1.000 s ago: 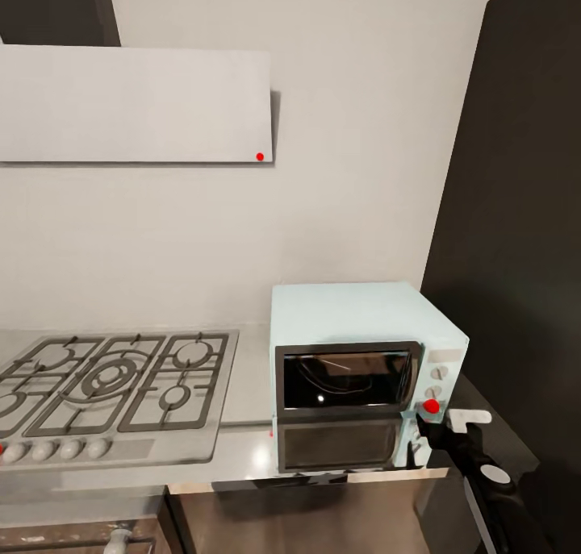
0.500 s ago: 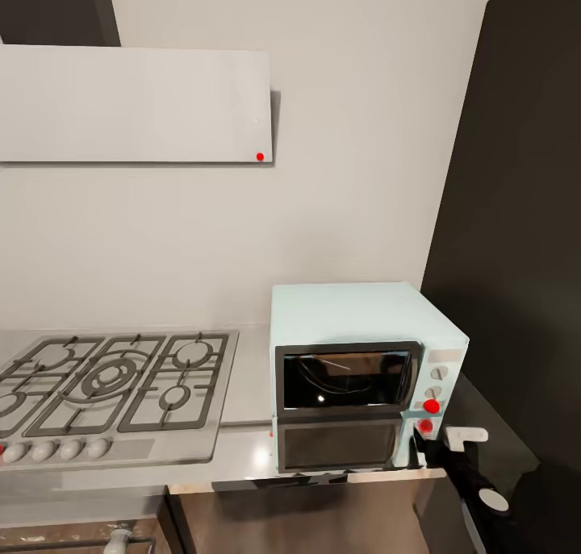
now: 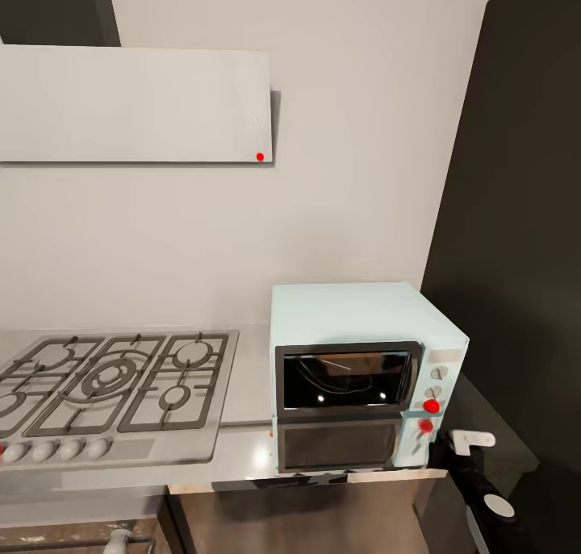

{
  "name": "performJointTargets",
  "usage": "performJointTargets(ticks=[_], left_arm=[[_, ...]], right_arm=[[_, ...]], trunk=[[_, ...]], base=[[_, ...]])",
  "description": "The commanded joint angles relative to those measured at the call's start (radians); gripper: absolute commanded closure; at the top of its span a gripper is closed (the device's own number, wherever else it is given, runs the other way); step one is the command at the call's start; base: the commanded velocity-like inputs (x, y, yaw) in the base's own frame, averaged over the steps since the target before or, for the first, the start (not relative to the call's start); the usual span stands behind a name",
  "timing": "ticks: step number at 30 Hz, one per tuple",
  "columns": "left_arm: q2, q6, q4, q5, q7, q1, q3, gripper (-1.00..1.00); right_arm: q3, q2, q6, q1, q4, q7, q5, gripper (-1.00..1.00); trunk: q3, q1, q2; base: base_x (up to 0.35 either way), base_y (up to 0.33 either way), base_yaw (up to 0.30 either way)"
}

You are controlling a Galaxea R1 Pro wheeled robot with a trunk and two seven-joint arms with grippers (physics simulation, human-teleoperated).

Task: In the kitchen, take the popcorn bag from the countertop, put it into the microwave, and heat it until the popcorn is cooked so the cooked popcorn ends up inside the bag.

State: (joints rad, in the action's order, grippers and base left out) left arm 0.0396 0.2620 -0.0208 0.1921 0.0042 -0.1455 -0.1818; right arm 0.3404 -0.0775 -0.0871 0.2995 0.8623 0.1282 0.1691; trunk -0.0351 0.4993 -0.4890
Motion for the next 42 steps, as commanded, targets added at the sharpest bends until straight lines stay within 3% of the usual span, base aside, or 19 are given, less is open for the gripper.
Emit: performJointTargets(ticks=[1,5,8,42], left_arm=[[0.000,0.006,-0.002,0.010,0.000,0.000,-0.008,-1.00],[0.000,0.006,-0.002,0.010,0.000,0.000,-0.008,-1.00],[0.000,0.006,-0.002,0.010,0.000,0.000,-0.008,-1.00],[0.000,0.006,-0.002,0.010,0.000,0.000,-0.008,-1.00]], right_arm=[[0.005,0.001,-0.004,0.001,0.000,0.007,0.010,1.00],[0.005,0.001,-0.027,0.001,0.002,0.007,0.010,1.00],[0.005,0.000,-0.087,0.001,0.004,0.007,0.010,1.00],[0.005,0.000,-0.092,0.001,0.010,0.007,0.010,1.00]], trunk=[[-0.002,0.000,-0.002],[-0.002,0.000,-0.002],[-0.002,0.000,-0.002],[-0.002,0.000,-0.002]], base=[[0.000,0.000,0.000],[0.000,0.000,0.000],[0.000,0.000,0.000],[0.058,0.000,0.000]])
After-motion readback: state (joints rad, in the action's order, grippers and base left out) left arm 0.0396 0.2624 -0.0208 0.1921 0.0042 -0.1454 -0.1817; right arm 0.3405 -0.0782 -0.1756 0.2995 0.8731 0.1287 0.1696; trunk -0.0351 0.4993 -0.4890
